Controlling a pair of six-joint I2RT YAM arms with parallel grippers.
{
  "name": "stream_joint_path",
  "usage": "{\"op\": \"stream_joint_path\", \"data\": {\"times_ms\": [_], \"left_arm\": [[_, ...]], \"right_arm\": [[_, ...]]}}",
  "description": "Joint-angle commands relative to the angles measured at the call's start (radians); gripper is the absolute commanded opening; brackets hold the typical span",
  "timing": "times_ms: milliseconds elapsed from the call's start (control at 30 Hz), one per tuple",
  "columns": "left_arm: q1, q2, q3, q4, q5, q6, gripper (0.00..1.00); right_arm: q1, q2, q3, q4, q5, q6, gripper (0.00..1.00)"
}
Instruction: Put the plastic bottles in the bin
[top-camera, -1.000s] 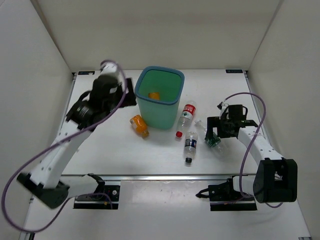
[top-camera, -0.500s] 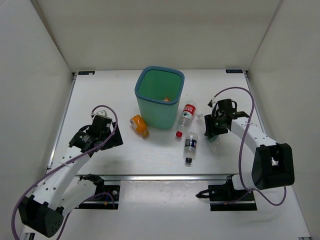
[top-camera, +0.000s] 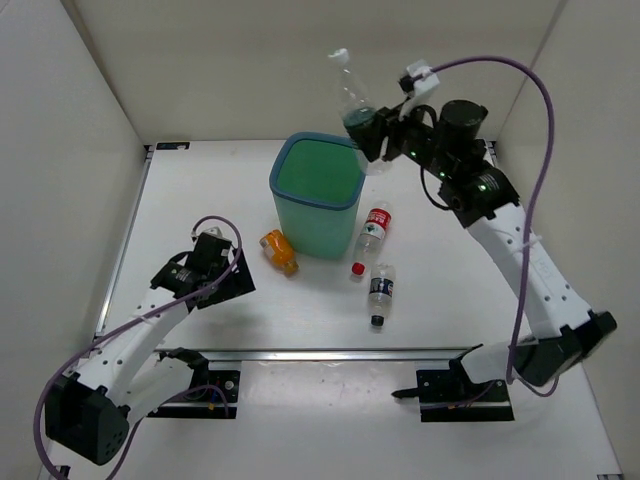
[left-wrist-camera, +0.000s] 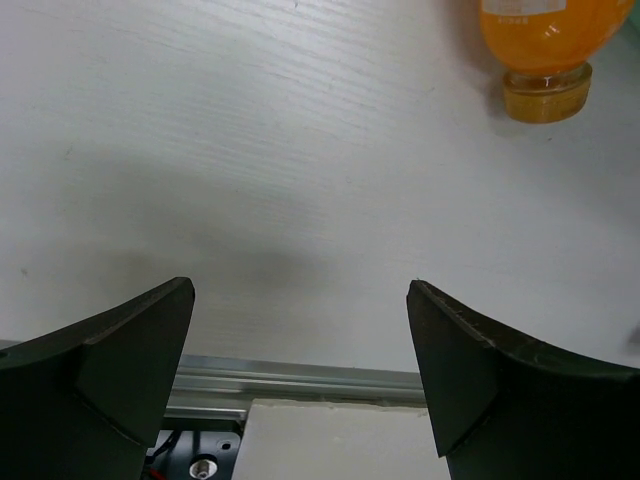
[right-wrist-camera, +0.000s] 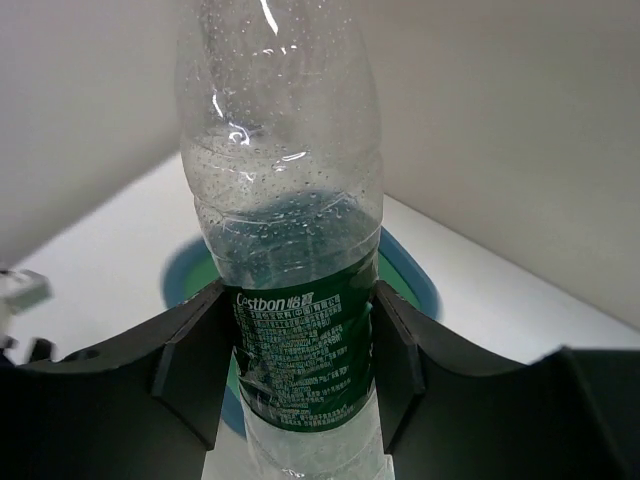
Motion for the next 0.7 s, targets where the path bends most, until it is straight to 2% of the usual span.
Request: {"op": "stream_joint_path", "data": {"times_ms": [0, 67, 233, 400, 467, 500, 667], "left_arm": [[0.002, 0.011, 0.006, 0.055, 0.004, -0.039, 0.99], [0.008, 0.010, 0.014, 0.064, 0.007, -0.060, 0.99], [0.029, -0.035, 0.002, 0.108, -0.003, -0.112, 0.98], [0.014, -0.036, -0.006, 0.170, 0.007, -0.152, 0.99], [0.010, -0.016, -0.008, 0.202, -0.005, -0.169, 0.99], [0.017, -0.004, -0.006, 0.228, -0.002, -0.178, 0.98], [0.005, 0.074, -0.004, 0.351, -0.028, -0.232, 0.98]], "right_arm": [[0.051, 0.146, 0.066, 0.128, -0.125, 0.066, 0.19], [0.073, 0.206, 0.080, 0.168, -0.139, 0.073, 0.28], [0.088, 0.266, 0.069, 0.201, -0.155, 0.098, 0.41], [0.087, 0.236, 0.063, 0.187, -0.148, 0.098, 0.84], [0.084, 0.202, 0.046, 0.190, -0.129, 0.092, 0.96], [0.082, 0.182, 0.032, 0.196, -0.116, 0.086, 0.99], [0.053, 0.050, -0.092, 0.201, -0.070, 0.095, 0.99]]}}
